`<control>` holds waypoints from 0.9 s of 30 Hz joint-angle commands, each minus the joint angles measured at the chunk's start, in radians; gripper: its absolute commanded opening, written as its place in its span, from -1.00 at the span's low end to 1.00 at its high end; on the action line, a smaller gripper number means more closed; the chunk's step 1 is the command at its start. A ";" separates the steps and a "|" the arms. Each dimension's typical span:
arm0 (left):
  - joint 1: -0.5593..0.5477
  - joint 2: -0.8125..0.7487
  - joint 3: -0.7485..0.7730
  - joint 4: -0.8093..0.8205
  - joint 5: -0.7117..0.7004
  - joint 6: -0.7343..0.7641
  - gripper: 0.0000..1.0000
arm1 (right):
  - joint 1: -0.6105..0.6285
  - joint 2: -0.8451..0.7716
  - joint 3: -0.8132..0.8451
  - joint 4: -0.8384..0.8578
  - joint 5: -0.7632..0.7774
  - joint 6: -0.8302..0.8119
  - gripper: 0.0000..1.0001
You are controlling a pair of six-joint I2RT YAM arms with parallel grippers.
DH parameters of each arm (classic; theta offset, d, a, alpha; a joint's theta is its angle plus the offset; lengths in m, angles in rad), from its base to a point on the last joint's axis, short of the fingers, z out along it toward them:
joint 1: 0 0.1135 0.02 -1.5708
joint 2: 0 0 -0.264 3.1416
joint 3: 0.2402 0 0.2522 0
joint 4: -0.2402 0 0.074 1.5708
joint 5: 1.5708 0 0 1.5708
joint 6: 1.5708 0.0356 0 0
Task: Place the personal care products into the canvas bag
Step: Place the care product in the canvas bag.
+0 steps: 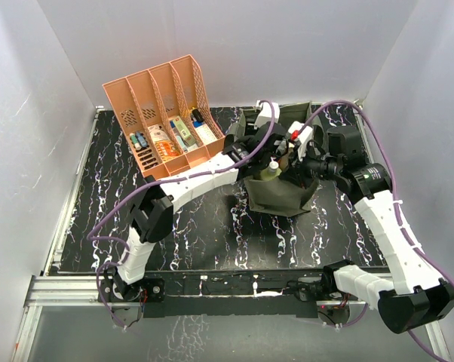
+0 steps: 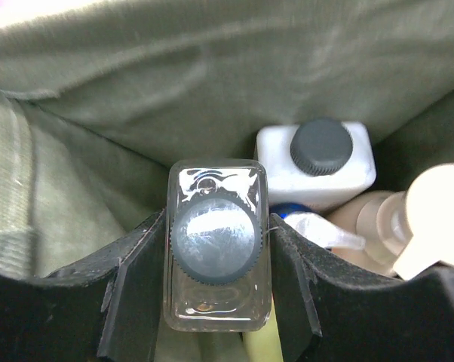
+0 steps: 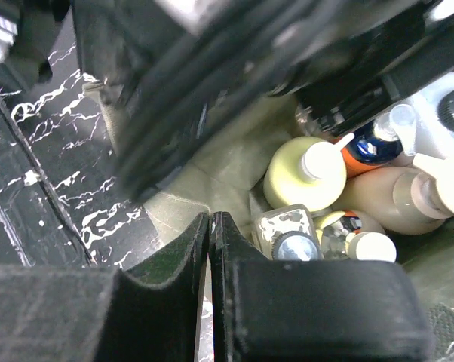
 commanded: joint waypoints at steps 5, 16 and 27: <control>0.000 -0.184 -0.172 0.247 0.019 0.066 -0.90 | 0.001 -0.065 0.034 0.120 0.097 0.111 -0.84; 0.027 -0.119 -0.122 0.167 0.033 0.013 -0.60 | 0.001 -0.058 0.038 0.118 0.108 0.103 -0.84; 0.048 -0.096 -0.094 0.070 0.129 -0.038 -0.13 | 0.001 -0.056 0.030 0.120 0.131 0.092 -0.84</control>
